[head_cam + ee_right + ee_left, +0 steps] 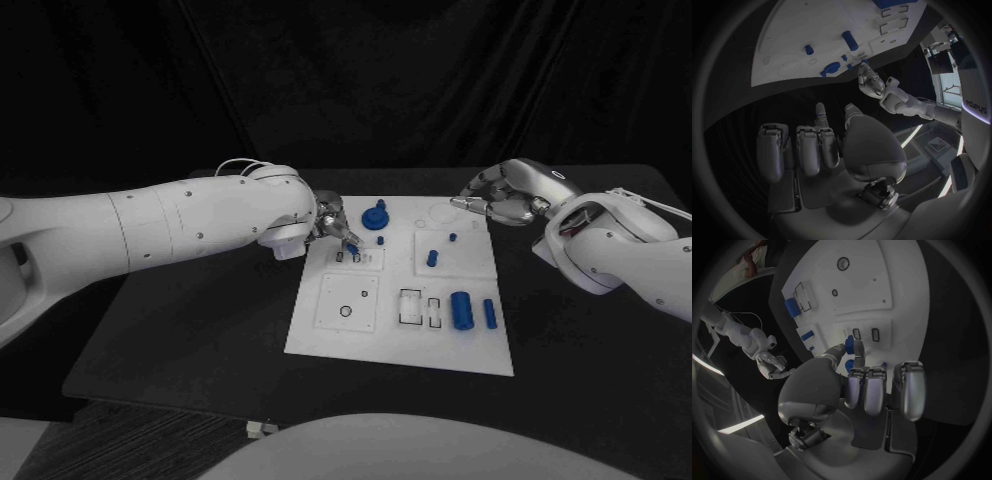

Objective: Assemble the parts on the task board

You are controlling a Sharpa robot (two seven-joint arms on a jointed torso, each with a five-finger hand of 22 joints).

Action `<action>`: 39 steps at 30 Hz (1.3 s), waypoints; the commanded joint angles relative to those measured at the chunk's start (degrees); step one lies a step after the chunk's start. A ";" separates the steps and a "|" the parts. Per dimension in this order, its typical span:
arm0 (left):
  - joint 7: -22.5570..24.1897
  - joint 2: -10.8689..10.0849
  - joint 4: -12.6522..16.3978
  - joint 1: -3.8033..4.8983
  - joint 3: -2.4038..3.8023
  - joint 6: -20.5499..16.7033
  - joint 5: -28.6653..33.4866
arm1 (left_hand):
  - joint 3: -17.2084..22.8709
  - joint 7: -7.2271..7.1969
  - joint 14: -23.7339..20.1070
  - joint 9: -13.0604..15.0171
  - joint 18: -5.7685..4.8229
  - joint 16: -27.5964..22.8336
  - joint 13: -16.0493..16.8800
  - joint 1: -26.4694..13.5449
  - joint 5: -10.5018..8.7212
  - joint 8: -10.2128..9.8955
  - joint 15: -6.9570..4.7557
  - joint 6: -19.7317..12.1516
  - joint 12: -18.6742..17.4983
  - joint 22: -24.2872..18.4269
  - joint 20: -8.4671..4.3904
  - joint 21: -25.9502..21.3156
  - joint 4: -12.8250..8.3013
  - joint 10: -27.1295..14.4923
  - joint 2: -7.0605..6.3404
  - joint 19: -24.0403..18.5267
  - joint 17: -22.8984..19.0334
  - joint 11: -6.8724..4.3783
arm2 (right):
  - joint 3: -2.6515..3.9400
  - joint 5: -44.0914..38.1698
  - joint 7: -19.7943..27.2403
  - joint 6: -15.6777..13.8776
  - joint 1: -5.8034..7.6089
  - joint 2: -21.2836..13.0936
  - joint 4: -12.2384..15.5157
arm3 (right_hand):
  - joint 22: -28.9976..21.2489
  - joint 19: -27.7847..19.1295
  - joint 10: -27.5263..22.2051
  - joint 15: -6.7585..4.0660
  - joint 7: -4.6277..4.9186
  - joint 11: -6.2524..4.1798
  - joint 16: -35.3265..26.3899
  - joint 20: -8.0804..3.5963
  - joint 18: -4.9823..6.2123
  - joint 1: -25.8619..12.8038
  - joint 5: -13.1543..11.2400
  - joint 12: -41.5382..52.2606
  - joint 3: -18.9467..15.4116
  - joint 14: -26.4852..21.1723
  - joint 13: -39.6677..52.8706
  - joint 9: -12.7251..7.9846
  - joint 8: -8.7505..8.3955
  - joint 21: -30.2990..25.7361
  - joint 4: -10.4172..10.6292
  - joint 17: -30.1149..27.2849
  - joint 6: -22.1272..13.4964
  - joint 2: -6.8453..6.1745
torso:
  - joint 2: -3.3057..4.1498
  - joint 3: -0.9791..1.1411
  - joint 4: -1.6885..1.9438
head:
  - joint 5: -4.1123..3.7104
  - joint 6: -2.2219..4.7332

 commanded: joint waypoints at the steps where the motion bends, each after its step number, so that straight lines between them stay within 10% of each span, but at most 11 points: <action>1: 0.73 -0.33 0.38 -0.43 0.03 -2.15 -2.73 | 3.77 -0.48 6.62 -0.32 -0.14 0.35 14.63 -0.24 -0.32 -0.67 -0.75 0.90 1.24 11.14 -0.74 -0.68 -0.22 6.27 -0.79 1.62 14.67 -0.09 | 0.05 -0.10 -0.36 -0.93 -0.14 -0.13 0.15 | 14.23 3.27 6.17 0.40 0.16 0.15 0.97 0.04 0.27 1.72 1.26 1.14 -0.21 5.82 15.18 0.88 0.49 -0.57 -0.43 15.14 0.38 0.52 | 0.04 0.00 -0.06 | -0.01 0.00; 39: 1.26 0.96 -0.82 -2.47 0.03 -1.79 -3.06 | 3.89 -0.18 6.46 -0.87 0.08 -0.21 14.63 -1.17 -2.50 -1.40 -0.50 0.63 1.24 10.72 -0.50 -1.68 0.69 6.27 -0.80 1.12 14.10 0.20 | 0.05 -0.10 -0.55 -0.91 -0.26 -0.23 0.28 | 14.24 3.29 6.17 0.44 0.19 0.20 0.97 0.07 0.26 2.72 3.25 1.14 -0.34 5.82 15.18 0.91 0.34 -0.56 -0.56 15.14 0.42 0.43 | 0.07 -0.02 -0.04 | -0.26 0.00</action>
